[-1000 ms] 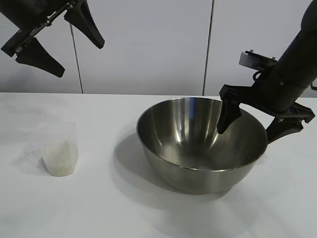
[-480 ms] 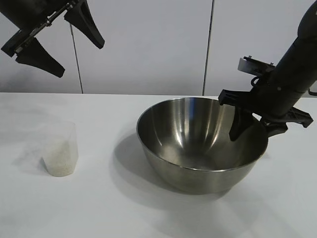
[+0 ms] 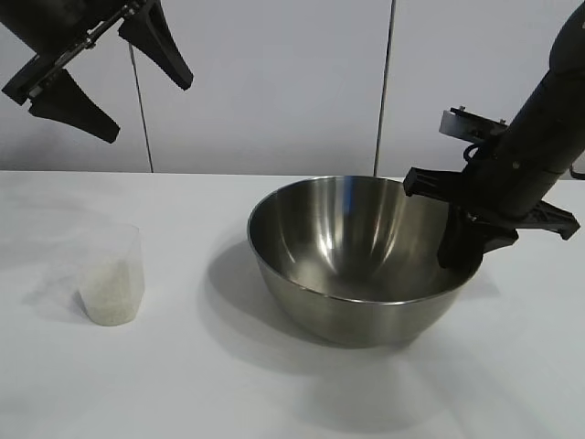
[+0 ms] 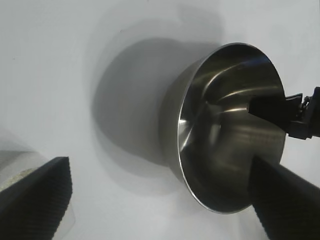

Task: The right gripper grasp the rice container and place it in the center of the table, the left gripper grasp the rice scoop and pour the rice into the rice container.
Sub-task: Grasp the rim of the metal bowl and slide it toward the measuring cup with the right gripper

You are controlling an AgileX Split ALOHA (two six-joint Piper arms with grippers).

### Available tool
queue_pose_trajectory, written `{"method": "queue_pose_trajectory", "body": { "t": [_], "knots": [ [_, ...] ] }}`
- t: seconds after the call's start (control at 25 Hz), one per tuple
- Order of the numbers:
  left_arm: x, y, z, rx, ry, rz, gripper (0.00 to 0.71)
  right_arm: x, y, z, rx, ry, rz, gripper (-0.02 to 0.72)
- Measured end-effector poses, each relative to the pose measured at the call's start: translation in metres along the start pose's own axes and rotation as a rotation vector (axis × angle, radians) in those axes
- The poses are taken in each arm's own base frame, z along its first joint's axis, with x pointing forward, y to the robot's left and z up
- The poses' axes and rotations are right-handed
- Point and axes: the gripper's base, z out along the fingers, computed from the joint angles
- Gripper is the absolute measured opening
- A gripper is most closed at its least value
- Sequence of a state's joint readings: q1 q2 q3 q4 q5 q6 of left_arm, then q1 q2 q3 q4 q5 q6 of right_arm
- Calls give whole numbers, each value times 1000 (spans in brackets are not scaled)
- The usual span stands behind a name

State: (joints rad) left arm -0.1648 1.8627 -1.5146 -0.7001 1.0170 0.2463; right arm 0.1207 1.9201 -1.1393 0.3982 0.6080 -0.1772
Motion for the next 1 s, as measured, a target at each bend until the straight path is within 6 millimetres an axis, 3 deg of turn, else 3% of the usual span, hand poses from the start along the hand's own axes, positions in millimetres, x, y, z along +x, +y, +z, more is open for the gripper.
{"method": "queue_pose_trajectory", "body": {
  "t": [0.16,0.44,0.76,1.0],
  "knots": [
    [0,0,0,0,0,0,686,2,0,-1,-21,26,4,10],
    [0,0,0,0,0,0,686,-1,-2,-27,-129,-22,52,10],
    [0,0,0,0,0,0,686,4,24,-23,-196,5,-18,10],
    [0,0,0,0,0,0,686,6,26,-22,-177,14,-33,10]
  ]
}}
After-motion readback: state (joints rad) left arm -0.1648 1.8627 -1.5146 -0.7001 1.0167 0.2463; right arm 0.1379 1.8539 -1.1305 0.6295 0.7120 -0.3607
